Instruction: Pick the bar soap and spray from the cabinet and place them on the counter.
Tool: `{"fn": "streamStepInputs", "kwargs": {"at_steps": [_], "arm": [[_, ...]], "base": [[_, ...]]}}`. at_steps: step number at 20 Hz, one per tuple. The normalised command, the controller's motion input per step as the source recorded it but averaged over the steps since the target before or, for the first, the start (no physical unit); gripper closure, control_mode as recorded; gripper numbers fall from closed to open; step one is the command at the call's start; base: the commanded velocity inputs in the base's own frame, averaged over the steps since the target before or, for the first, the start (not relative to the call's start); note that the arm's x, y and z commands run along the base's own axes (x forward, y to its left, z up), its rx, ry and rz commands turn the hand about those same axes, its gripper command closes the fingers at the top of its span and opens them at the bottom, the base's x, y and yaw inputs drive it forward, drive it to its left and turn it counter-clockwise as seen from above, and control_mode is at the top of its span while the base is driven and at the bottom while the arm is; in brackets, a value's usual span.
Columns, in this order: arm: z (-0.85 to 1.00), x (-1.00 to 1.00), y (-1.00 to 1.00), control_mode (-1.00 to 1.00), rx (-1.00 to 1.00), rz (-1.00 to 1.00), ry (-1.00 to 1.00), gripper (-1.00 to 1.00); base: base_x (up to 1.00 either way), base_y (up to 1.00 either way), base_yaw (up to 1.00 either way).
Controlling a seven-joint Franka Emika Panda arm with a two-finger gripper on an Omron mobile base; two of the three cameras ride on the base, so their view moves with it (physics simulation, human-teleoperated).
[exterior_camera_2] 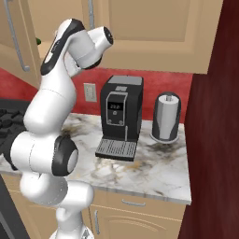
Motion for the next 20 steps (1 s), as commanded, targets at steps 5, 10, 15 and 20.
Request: {"fn": "streamStepInputs", "kwargs": {"at_steps": [5, 10, 15, 20], "arm": [[-0.05, 0.11, 0.38, -1.0, 0.02, 0.19, 0.19, -1.0], [-0.15, -0.24, 0.28, -1.0, 0.08, 0.27, 0.15, -1.0], [-0.19, -0.45, 0.43, -1.0, 0.03, 0.25, 0.04, -1.0], [-0.2, -0.46, 0.7, -1.0, 0.0, 0.21, 0.01, -1.0]], "base": [[0.0, 0.0, 0.0], [0.0, 0.0, 0.0], [0.0, 0.0, 0.0], [0.0, 0.0, 0.0]]}}
